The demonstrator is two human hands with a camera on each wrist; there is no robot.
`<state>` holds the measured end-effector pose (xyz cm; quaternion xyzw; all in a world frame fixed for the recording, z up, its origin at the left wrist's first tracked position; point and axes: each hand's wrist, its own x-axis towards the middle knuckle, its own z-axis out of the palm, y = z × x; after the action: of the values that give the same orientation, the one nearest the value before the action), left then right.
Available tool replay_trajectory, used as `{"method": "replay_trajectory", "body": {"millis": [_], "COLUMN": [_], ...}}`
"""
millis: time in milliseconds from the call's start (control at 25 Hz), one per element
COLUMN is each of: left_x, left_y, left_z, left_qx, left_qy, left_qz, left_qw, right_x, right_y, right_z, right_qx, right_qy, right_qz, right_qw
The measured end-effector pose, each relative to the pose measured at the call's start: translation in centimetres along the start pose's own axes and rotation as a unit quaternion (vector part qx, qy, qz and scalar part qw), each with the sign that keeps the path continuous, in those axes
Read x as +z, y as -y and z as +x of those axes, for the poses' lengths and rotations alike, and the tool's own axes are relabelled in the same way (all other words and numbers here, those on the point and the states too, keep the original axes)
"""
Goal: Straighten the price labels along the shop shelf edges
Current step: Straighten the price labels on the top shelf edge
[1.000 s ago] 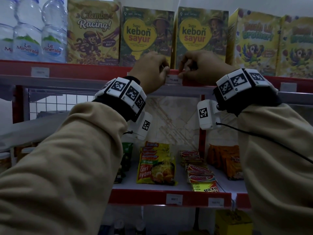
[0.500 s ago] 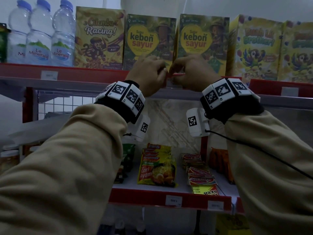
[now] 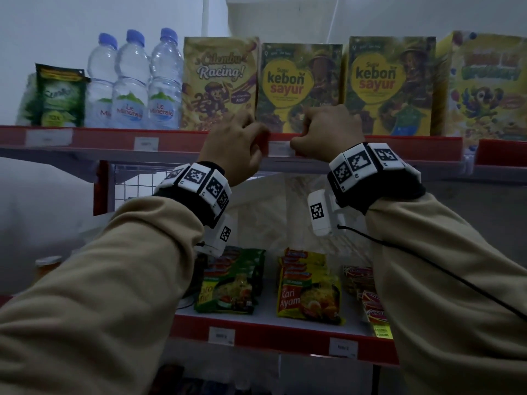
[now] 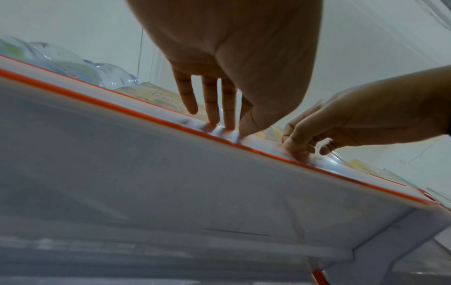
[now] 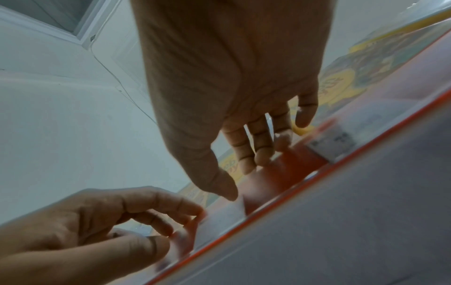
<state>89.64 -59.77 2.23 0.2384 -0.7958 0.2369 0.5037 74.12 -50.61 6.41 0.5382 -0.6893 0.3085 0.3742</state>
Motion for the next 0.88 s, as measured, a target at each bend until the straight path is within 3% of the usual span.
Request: {"method": "replay_trajectory", "body": {"millis": [240, 400, 640, 880], "left_x": [-0.1, 0.3, 0.7, 0.7], "left_y": [1.7, 1.8, 2.2, 2.6], "left_z": [0.2, 1.1, 1.0, 1.2], "left_qx": [0.009, -0.009, 0.014, 0.032], "left_qy": [-0.016, 0.007, -0.006, 0.003], "left_qz": [-0.075, -0.041, -0.054, -0.065], "left_qw": [0.997, 0.999, 0.998, 0.997], "right_x": [1.3, 1.3, 1.1, 1.4], "right_y": [1.5, 2.2, 3.8, 4.5], "right_z": [-0.3, -0.5, -1.0, -0.8], "right_qx": [-0.007, -0.072, -0.11, -0.101], "right_qy": [0.006, -0.022, -0.035, -0.015], "right_qz": [0.042, 0.089, 0.041, 0.004], "right_qw": [0.999, 0.993, 0.993, 0.995]}}
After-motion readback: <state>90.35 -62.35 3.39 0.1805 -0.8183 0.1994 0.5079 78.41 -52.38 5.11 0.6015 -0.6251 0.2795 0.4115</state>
